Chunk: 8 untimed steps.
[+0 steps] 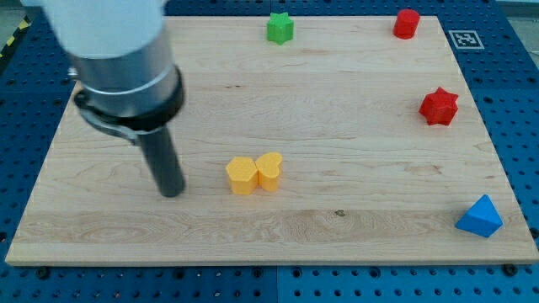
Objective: Slide blue cube towards red star
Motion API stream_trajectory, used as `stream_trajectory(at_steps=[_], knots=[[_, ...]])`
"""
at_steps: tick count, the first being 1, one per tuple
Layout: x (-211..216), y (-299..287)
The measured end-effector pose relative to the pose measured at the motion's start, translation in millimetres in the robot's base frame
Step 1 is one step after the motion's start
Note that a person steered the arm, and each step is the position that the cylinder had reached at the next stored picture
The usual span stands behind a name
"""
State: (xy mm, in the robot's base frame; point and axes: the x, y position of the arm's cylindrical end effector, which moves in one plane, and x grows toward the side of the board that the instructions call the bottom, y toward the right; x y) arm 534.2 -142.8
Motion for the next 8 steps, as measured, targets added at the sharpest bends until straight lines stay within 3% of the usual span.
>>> stream_trajectory(at_steps=[2, 5, 8], knots=[[-94.6, -78.0], [-135.9, -87.5], [-135.9, -35.8]])
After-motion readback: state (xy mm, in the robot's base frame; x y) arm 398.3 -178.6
